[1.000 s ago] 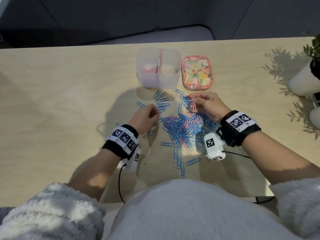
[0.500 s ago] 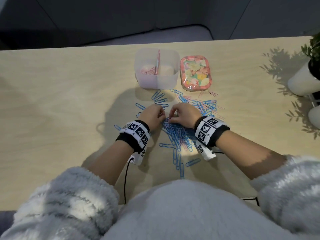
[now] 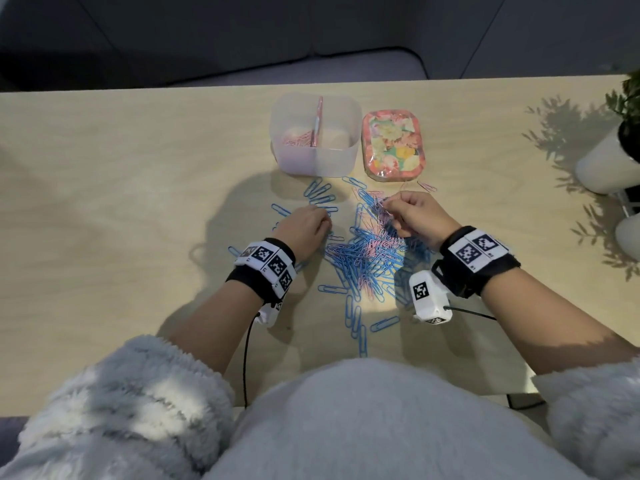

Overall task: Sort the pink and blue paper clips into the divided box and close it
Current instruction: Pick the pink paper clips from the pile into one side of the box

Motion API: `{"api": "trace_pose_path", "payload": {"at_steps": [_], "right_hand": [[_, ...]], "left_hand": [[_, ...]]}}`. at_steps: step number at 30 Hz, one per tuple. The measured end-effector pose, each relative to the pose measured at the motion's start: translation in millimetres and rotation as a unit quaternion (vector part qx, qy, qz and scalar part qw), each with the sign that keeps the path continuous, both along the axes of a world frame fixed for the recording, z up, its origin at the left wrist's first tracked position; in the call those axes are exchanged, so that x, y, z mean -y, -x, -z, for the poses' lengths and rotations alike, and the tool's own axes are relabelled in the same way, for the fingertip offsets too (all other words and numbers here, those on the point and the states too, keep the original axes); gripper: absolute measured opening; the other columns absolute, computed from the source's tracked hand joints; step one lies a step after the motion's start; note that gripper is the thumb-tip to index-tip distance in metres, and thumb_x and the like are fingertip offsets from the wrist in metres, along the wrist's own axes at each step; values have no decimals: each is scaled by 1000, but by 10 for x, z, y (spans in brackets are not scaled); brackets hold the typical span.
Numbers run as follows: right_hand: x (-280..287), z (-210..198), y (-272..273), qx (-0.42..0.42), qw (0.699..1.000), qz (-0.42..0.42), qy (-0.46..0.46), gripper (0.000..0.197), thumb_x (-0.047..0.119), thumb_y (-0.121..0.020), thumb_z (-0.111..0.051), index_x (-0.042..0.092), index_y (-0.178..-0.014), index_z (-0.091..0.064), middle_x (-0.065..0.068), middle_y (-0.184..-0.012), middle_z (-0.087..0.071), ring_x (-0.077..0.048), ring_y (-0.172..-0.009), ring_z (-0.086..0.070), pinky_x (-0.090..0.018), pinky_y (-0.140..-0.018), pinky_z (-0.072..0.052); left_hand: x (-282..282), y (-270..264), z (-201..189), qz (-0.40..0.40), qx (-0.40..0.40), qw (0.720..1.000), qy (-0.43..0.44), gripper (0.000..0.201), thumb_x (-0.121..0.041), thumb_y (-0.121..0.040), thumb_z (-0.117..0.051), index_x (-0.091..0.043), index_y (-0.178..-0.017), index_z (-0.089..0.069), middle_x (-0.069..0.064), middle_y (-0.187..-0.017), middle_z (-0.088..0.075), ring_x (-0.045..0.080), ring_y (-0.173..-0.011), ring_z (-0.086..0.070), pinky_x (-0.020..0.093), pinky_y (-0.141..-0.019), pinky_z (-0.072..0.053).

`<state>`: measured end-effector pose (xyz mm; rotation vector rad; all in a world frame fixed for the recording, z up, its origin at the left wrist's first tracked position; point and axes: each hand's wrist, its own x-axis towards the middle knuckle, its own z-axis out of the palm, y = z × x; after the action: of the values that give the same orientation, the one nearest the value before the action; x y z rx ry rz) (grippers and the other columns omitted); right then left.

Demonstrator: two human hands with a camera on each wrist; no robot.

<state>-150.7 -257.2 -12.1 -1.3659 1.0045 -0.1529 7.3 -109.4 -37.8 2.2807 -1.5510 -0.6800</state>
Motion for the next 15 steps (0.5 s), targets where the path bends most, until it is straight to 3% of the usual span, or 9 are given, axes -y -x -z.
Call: {"api": "trace_pose_path", "payload": {"at_steps": [4, 8, 9, 11, 13, 15], "right_hand": [[23, -12, 94, 55, 989, 48, -128, 23, -2, -92, -39, 8, -85, -59, 5, -41, -47, -6, -34, -36, -12, -34, -27], [17, -39, 114, 53, 975, 96, -191, 26, 2, -90, -29, 8, -77, -51, -3, -57, -50, -9, -36, -44, -13, -34, -31], [7, -32, 92, 33, 984, 87, -155, 23, 7, -91, -34, 9, -75, -51, -4, -61, -49, -9, -36, -44, -14, -34, -31], [-9, 22, 3, -41, 999, 13, 26, 18, 17, -90, -51, 10, -75, -57, -1, -62, -50, -7, -40, -43, -17, -39, -34], [-25, 87, -110, -110, 969, -83, 207, 12, 22, -84, -63, 11, -80, -63, 1, -62, -56, -9, -51, -48, -22, -53, -40], [-47, 143, -213, -167, 931, -153, 286, 13, 26, -80, -67, 14, -86, -63, -2, -67, -59, -17, -63, -52, -27, -64, -40]], "left_hand": [[132, 108, 18, 61, 22, 998, -10, 17, -19, -91, -49, -7, -101, -58, 13, -106, -61, 30, -104, -54, 40, -87, -43], [177, 122, 18, 106, 116, 987, -38, 19, -19, -91, -49, -10, -105, -57, 9, -113, -58, 28, -108, -52, 37, -85, -42], [172, 108, 38, 115, 141, 982, -41, 20, -18, -92, -47, -9, -107, -56, 10, -115, -58, 28, -109, -52, 36, -86, -42], [139, 111, 37, 129, 181, 974, -55, 22, -15, -94, -41, -7, -111, -52, 11, -118, -55, 29, -110, -51, 36, -90, -40], [127, 105, 59, 145, 213, 964, -71, 24, -14, -95, -37, -5, -114, -49, 12, -120, -52, 29, -113, -48, 35, -95, -37], [97, 112, 22, 160, 227, 958, -71, 25, -14, -94, -36, -4, -113, -50, 13, -118, -52, 29, -111, -49, 34, -96, -36]]}}
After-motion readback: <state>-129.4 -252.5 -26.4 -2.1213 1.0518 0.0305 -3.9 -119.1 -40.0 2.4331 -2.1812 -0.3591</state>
